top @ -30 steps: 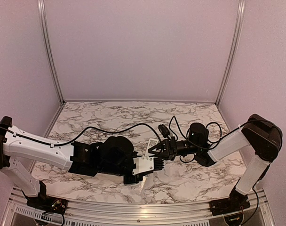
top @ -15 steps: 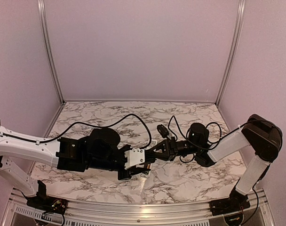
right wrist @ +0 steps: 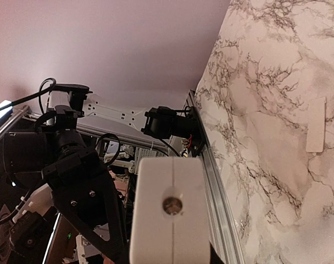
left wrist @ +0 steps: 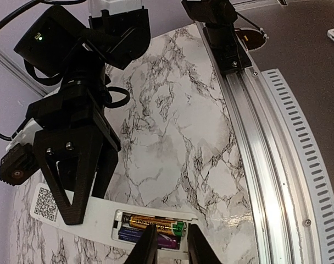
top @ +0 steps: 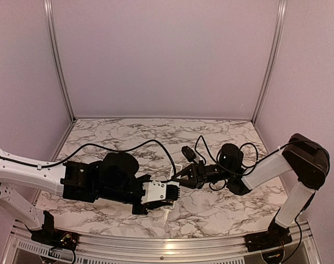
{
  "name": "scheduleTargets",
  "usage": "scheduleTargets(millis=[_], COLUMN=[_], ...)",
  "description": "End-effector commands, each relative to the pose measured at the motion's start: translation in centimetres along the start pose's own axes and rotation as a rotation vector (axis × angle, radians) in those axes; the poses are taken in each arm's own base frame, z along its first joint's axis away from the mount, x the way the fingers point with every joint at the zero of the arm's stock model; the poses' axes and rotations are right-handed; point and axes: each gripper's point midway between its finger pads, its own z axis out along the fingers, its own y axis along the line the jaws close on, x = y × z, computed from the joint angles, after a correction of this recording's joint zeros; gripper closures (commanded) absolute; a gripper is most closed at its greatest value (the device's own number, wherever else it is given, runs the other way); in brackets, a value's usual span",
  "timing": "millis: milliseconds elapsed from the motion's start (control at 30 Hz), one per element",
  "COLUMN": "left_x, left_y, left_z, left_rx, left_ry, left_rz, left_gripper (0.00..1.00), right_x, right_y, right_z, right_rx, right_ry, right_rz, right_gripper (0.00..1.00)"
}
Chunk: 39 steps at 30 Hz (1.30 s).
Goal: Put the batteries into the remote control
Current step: Load the battery into the battery compartment.
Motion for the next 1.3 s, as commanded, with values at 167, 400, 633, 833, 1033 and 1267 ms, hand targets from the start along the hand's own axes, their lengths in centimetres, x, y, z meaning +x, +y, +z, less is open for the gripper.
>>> scheduleTargets(millis=[167, 400, 633, 833, 1033, 1267], left_x=[2.6, 3.2, 3.7, 2.9, 2.2, 1.9], left_y=[-1.8, -1.5, -1.0, -0.3, 0.1, -0.4], left_z=[1.3, 1.6, 1.8, 1.4, 0.7, 0.8], left_rx=[0.048, 0.029, 0.002, -0.028, -0.060, -0.045], left_ry=[0.106, 0.134, 0.165, 0.137, 0.105, 0.091], left_rz=[0.037, 0.041, 0.040, 0.039, 0.045, 0.057], left_gripper=[0.80, 0.82, 0.84, 0.83, 0.78, 0.78], right_x=[-0.4, -0.5, -0.5, -0.5, -0.4, -0.5], right_y=[1.5, 1.7, 1.6, 1.5, 1.3, 1.2], right_z=[1.0, 1.1, 1.1, 1.1, 1.1, 1.2], right_rx=[-0.032, -0.036, -0.033, -0.031, -0.028, -0.026], right_ry=[0.023, 0.025, 0.023, 0.024, 0.023, 0.022], right_rz=[-0.055, -0.059, -0.057, -0.054, -0.053, -0.051], right_gripper=[1.00, 1.00, 1.00, 1.00, 1.00, 1.00])
